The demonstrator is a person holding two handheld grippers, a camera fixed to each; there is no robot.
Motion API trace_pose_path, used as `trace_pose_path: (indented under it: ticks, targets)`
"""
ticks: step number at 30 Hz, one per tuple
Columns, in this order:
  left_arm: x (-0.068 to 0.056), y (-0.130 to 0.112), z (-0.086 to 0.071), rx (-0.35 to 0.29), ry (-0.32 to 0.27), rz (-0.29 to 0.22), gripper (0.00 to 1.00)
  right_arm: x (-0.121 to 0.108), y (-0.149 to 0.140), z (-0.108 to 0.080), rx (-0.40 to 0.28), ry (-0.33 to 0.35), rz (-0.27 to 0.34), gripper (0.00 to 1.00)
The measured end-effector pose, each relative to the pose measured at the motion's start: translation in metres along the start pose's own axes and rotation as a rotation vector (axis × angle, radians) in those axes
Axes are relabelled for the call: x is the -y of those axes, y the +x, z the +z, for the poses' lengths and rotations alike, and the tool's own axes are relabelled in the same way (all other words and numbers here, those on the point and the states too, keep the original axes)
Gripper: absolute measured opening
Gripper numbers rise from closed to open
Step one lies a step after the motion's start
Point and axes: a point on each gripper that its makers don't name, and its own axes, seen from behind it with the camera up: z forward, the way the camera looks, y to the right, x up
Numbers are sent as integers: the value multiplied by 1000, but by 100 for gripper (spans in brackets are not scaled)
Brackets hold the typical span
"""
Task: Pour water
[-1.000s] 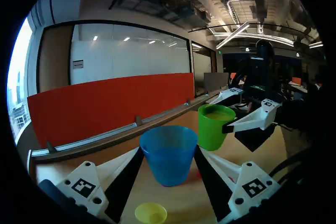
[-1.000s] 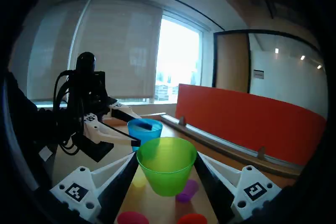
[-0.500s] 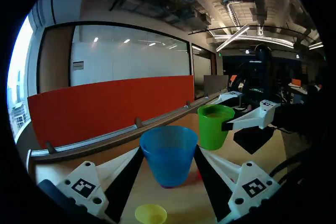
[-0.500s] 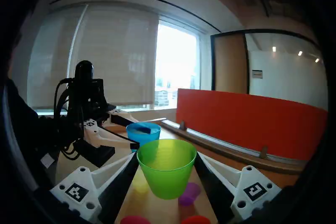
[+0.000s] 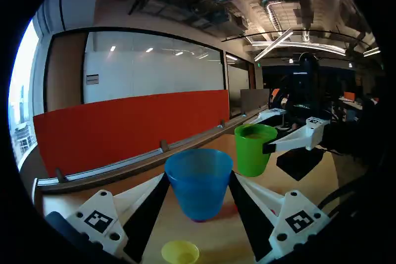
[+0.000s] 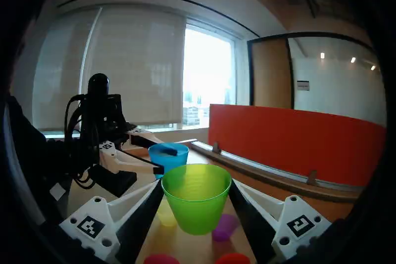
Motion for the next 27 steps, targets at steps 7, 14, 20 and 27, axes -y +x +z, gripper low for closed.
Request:
trace_pose_path:
  ticks: [7, 14, 20, 27]
  targets:
    - [1, 2, -1, -5, 2, 22, 84, 2, -3, -2, 4, 12, 18, 93]
    - [2, 4, -1, -8, 10, 56, 85, 3, -7, -4, 9, 17, 28, 93]
    - [0, 5, -1, -11, 13, 78, 84, 6, -9, -5, 11, 22, 29, 93]
    - [-1, 8, -3, -18, 16, 101, 84, 10, -12, -6, 15, 28, 35, 93]
